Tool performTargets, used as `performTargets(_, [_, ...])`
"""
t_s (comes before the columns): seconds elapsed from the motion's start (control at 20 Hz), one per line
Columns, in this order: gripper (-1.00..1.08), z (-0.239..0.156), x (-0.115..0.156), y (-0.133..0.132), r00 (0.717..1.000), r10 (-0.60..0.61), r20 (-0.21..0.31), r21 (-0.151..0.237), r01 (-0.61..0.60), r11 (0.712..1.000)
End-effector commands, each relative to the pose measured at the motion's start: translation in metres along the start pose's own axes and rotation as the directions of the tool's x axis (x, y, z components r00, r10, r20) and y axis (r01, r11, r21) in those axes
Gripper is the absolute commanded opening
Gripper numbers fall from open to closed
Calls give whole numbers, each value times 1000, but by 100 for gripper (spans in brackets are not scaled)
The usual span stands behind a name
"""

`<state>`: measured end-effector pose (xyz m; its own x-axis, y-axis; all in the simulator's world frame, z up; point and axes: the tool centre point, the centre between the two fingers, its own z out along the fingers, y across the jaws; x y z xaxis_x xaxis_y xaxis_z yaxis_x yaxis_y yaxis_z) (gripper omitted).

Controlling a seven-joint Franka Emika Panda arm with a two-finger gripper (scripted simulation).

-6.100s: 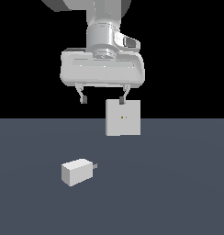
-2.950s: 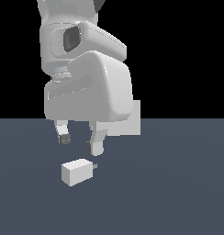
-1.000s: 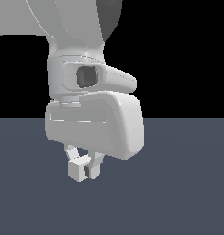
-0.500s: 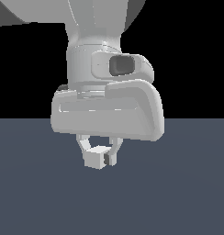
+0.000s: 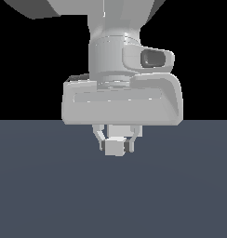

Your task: Plug the charger into the wall socket.

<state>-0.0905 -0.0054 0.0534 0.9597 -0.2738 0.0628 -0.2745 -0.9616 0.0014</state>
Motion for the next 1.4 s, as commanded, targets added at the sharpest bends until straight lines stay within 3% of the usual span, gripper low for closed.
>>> performTargets(0.0, [-100,-4,6,5,998,-55,0,3,55,998])
performTargets(0.45, [-100,-19,28,20,970,-245,-2,15,245,969])
performTargets(0.9, [-100,-33,51,29,908,-418,-5,27,418,908])
performTargets(1.35, [-100,-41,67,32,856,-516,-8,34,516,856])
